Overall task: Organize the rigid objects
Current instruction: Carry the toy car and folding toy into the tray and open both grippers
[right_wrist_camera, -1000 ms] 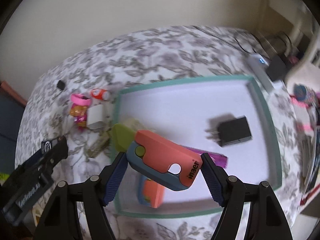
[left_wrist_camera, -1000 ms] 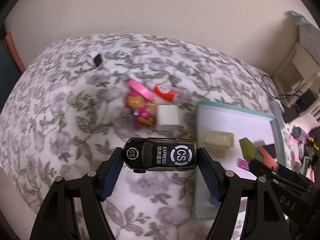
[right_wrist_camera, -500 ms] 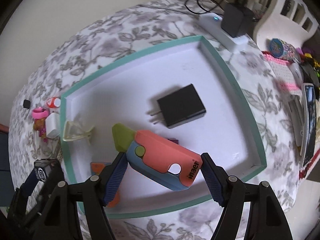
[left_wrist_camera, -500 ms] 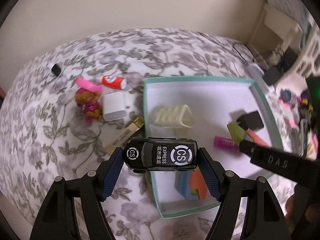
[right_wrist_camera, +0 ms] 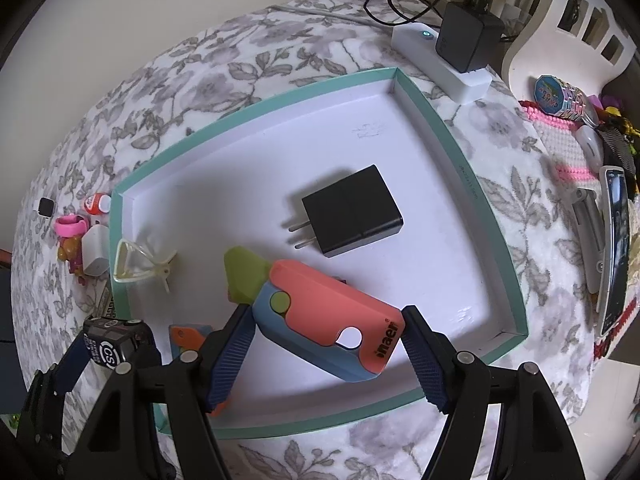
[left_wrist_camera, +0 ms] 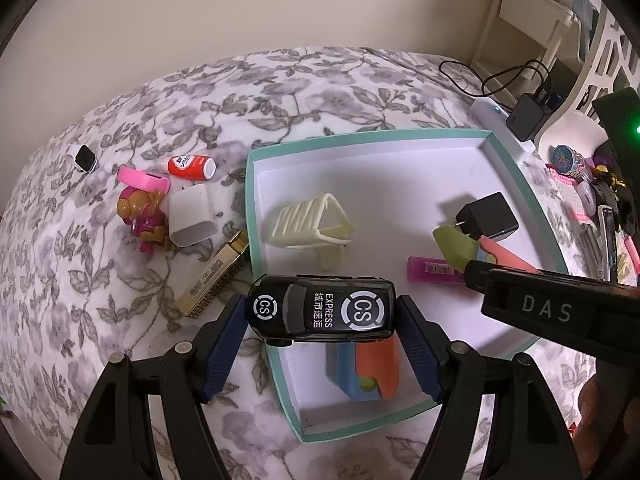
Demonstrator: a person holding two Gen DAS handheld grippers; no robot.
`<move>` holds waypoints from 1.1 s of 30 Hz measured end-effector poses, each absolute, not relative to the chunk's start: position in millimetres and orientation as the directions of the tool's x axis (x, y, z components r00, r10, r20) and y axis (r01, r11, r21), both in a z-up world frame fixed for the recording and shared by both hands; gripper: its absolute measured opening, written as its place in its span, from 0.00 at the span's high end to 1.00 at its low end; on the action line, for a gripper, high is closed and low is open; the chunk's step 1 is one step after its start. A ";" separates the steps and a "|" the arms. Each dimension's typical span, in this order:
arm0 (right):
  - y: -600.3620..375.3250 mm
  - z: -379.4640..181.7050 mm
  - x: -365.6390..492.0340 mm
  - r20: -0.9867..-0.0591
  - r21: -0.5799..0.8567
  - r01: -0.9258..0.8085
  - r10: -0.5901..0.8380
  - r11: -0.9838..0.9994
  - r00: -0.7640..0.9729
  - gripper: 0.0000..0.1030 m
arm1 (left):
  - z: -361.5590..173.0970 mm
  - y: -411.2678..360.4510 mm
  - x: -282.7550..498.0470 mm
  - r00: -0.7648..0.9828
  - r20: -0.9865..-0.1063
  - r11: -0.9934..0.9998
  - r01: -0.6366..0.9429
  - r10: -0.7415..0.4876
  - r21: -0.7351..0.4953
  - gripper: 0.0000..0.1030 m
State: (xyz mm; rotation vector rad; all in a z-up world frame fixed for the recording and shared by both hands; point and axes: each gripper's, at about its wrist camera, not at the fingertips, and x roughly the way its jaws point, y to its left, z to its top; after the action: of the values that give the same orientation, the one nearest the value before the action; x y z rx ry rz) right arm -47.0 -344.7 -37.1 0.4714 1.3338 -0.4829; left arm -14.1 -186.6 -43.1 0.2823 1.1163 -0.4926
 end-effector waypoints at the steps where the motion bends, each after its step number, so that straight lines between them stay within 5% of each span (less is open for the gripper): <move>1: -344.6 -37.2 -46.9 -0.984 0.049 0.583 -0.061 0.811 0.168 0.25 | -43.6 -186.4 -13.6 0.347 -0.908 0.859 0.512 -0.234 -0.025 0.27; 16: -344.0 -39.7 -44.7 -0.986 0.056 0.579 -0.048 0.813 0.162 0.25 | -42.5 -174.8 -3.8 0.362 -0.904 0.887 0.460 -0.226 -0.038 0.27; 33: -336.7 -42.6 -38.2 -0.987 0.036 0.542 -0.055 0.839 0.151 0.25 | -46.6 -97.7 38.2 0.376 -0.920 0.991 0.119 -0.107 -0.066 0.26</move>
State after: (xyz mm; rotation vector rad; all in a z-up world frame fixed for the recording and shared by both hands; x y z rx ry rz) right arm -38.2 -336.7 -42.6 0.4329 1.3610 -0.4484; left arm 38.2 -97.7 -46.6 0.0114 1.1763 -0.1440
